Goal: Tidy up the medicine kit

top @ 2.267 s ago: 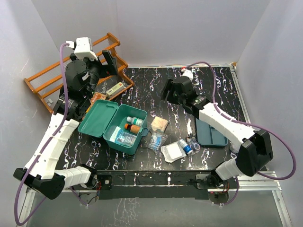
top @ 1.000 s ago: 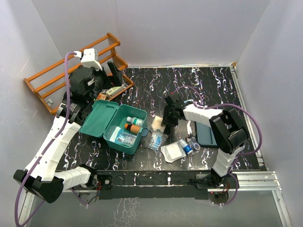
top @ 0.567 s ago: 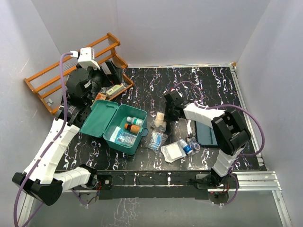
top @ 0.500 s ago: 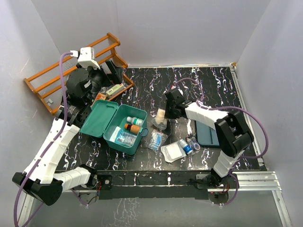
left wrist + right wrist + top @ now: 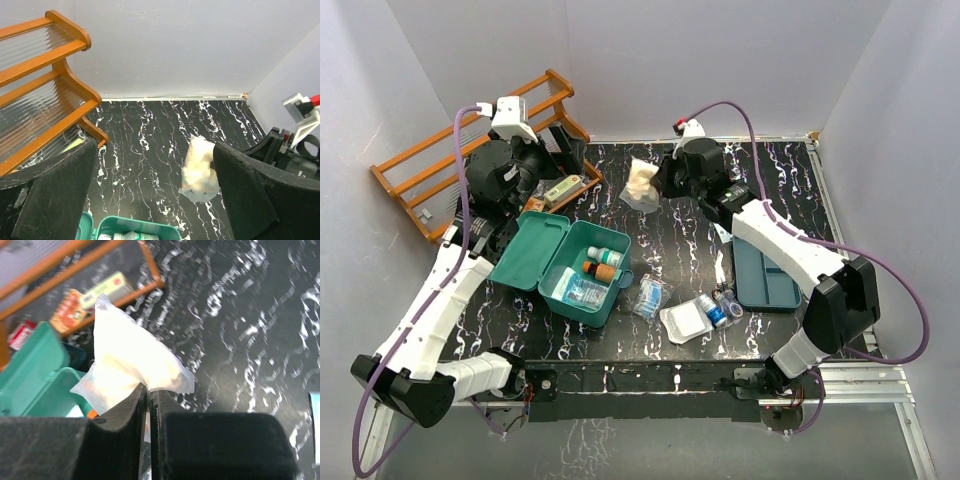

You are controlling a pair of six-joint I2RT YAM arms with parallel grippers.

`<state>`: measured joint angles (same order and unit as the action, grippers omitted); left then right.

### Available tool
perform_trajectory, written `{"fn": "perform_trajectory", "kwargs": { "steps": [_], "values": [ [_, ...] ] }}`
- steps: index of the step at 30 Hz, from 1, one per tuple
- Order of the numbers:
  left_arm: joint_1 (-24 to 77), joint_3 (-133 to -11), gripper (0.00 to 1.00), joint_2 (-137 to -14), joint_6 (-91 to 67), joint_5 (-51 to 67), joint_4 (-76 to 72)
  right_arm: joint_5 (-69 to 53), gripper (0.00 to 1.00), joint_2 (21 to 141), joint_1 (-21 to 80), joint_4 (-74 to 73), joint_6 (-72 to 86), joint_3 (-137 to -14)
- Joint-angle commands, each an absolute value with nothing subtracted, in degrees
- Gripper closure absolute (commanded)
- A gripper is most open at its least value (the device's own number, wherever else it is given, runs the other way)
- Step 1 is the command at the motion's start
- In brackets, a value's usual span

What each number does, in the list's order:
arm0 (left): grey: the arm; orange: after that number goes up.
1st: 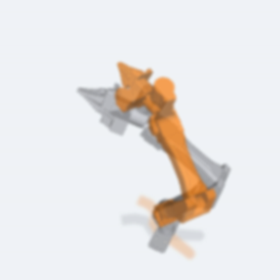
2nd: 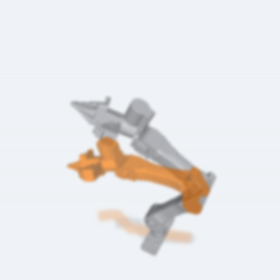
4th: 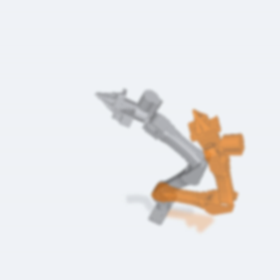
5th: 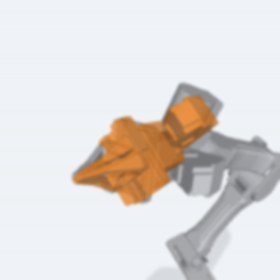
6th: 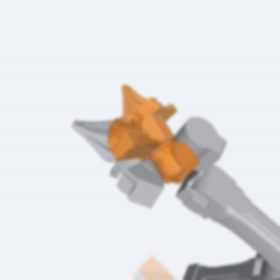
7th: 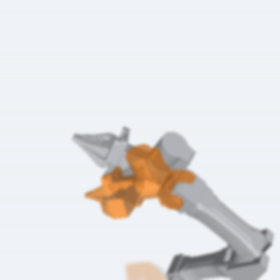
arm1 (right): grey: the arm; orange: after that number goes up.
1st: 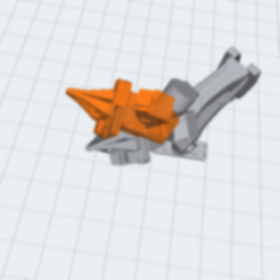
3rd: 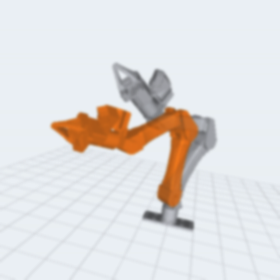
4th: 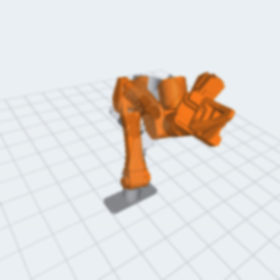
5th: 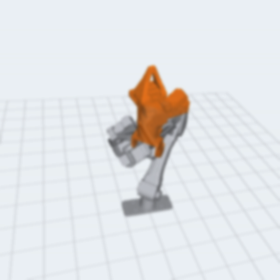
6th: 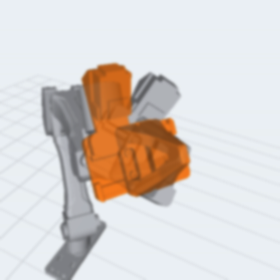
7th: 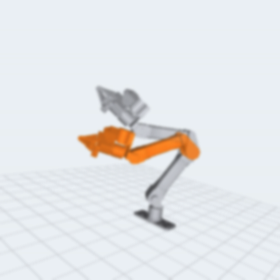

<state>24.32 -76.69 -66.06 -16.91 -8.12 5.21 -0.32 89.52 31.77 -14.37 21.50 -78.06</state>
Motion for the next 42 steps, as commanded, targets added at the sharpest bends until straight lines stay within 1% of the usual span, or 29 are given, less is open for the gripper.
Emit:
{"fn": "perform_trajectory", "kwargs": {
  "steps": [1,5,13,19,24,33,40,42],
  "values": [
    [24.1,-81.0,0.02,-65.9,-16.6,-7.8,1.8,-9.2,0.94,88.5,32.9,-8.6,17.7,-83.4],
    [24.1,-83.2,0.02,-65.6,-17.1,-7.7,-0.1,-12.6,0.94,89.9,35.8,-8.8,15.1,-85.5],
    [24.1,-81.7,0.02,-64.3,-16.6,-11.9,-5.0,-15.8,0.95,92.6,42.1,-9.2,9.3,-85.8],
    [24.1,-81.8,0.02,-65.2,-15.8,-21.2,-5.1,-16.3,0.95,95.8,46.7,-12.3,2.5,-87.1],
    [24.1,-83.5,0.02,-68.6,-16.3,-28.9,-2.4,-17.3,0.95,100.9,48.4,-19.3,-2.5,-90.9],
    [24.0,-85.4,0.02,-73.7,-14.7,-29.9,-0.6,-19.1,0.94,108.2,52.3,-32.7,-13.7,-98.3],
    [23.8,-86.9,0.02,-75.9,-12.8,-29.5,-0.3,-25.7,0.93,111.4,53.3,-36.4,-18.0,-100.6],
    [23.8,-87.3,0.02,-76.1,-8.8,-28.5,-2.1,-27.4,0.92,112.5,53.6,-36.4,-18.2,-101.2]
  ]
}}
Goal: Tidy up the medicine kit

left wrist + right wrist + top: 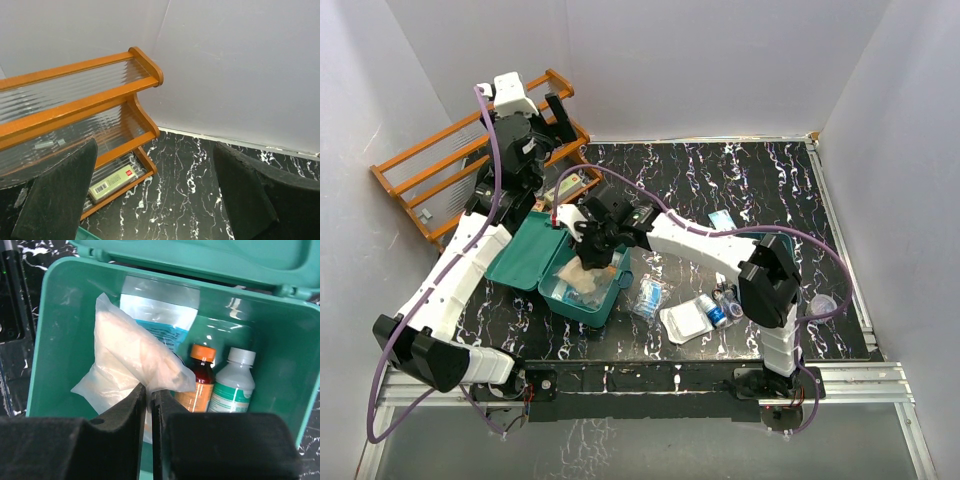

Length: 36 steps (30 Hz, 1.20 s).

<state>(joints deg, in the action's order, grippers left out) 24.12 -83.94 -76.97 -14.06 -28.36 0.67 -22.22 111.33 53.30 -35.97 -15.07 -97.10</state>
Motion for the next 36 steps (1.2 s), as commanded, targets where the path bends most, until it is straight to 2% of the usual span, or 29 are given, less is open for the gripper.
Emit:
{"fn": "perform_trajectory", "kwargs": {
  "steps": [1,5,16,20,23,26,36],
  "values": [
    [23.8,-87.8,0.02,-76.2,-6.0,-28.7,-2.8,-27.9,0.91,113.1,53.8,-36.5,-18.4,-101.5],
    [23.8,-89.4,0.02,-75.7,-0.8,-31.5,-4.0,-27.9,0.9,114.9,55.3,-37.0,-19.6,-102.2],
    [23.8,-88.6,0.02,-74.1,-1.2,-30.0,-3.5,-20.3,0.91,119.1,58.0,-39.0,-23.2,-105.4],
    [23.8,-89.1,0.01,-74.1,-2.2,-29.5,-2.8,-19.2,0.89,119.6,58.2,-39.4,-23.3,-105.8],
    [23.8,-89.5,0.02,-74.2,-2.5,-29.5,-2.2,-18.9,0.83,119.6,58.3,-39.8,-23.2,-105.5],
    [23.8,-89.5,0.02,-73.9,-3.0,-29.7,-2.0,-19.5,0.73,119.3,58.4,-39.8,-22.2,-105.4],
    [23.8,-89.5,0.02,-73.2,-3.8,-29.1,-1.8,-14.0,0.62,116.6,57.6,-34.8,-10.6,-109.9]
  ]
}}
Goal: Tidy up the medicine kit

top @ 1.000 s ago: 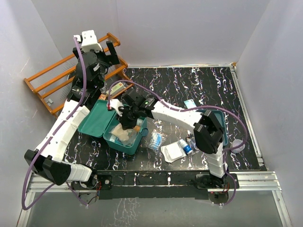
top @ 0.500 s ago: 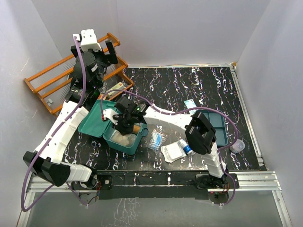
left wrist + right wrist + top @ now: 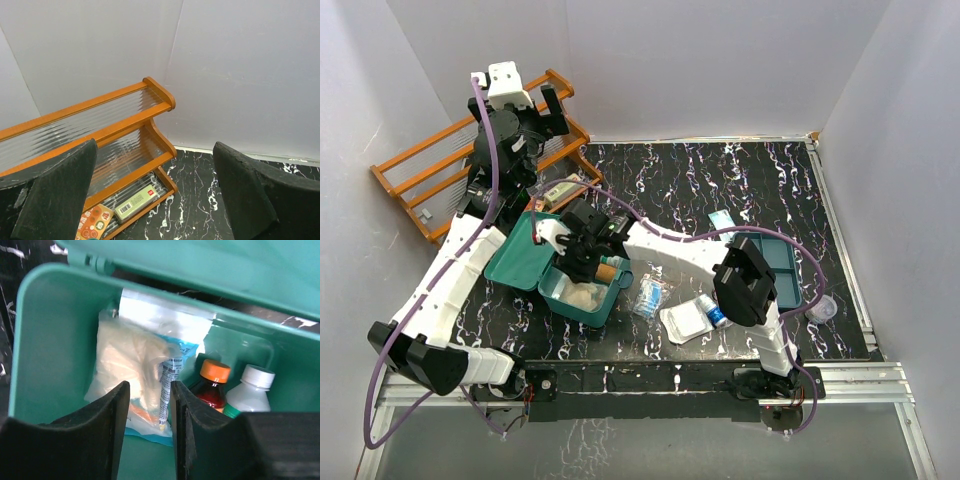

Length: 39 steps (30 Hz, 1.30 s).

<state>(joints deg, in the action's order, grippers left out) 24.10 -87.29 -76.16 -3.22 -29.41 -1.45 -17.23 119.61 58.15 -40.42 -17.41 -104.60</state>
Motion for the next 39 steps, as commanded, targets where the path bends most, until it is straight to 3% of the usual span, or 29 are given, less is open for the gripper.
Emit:
{"fn": "perform_trajectory", "kwargs": {
  "steps": [1,10,17,27,39],
  "values": [
    [23.8,-89.5,0.02,-73.0,-3.7,-28.9,-1.8,-13.6,0.61,116.1,57.2,-33.8,-9.3,-110.2],
    [23.8,-89.6,0.01,-70.5,-3.9,-25.8,-0.9,-0.4,0.52,104.7,51.4,-21.7,7.9,-99.6],
    [23.8,-90.2,0.01,-70.6,-3.9,-13.6,6.4,8.9,0.46,89.7,43.6,-12.7,24.1,-81.1],
    [23.8,-87.6,0.01,-72.3,-8.9,3.6,16.1,14.3,0.4,78.3,38.1,-18.1,37.5,-64.7],
    [24.0,-83.1,0.34,-70.6,-17.1,6.0,50.3,10.3,0.43,80.3,37.9,-24.8,41.0,-57.7]
  ]
}}
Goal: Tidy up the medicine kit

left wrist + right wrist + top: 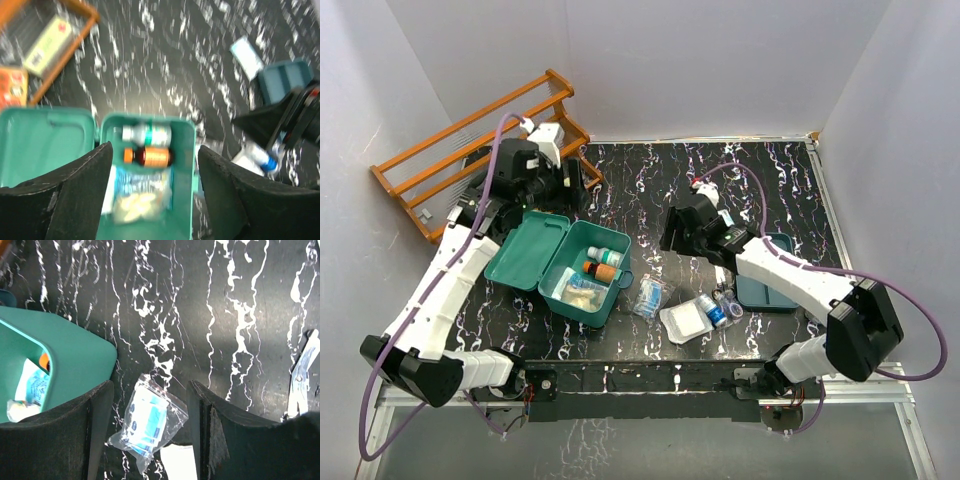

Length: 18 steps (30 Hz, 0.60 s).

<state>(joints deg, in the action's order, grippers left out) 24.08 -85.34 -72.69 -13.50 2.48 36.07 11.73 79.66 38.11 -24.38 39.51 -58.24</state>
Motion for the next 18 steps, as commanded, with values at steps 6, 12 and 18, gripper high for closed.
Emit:
{"fn": "perform_trajectory", "kwargs": {
  "steps": [6,12,18],
  "values": [
    [25.0,-78.0,0.46,-71.2,-20.6,10.7,59.3,0.9,0.43,85.3,37.4,-24.7,37.2,-56.0],
    [27.4,-74.8,0.59,-75.3,-20.8,10.4,63.7,-8.0,0.44,91.1,37.4,-26.6,29.7,-56.7],
    [33.4,-71.8,0.73,-82.6,-20.7,4.9,65.8,-6.2,0.46,94.0,37.3,-27.6,26.4,-57.5]
  ]
}}
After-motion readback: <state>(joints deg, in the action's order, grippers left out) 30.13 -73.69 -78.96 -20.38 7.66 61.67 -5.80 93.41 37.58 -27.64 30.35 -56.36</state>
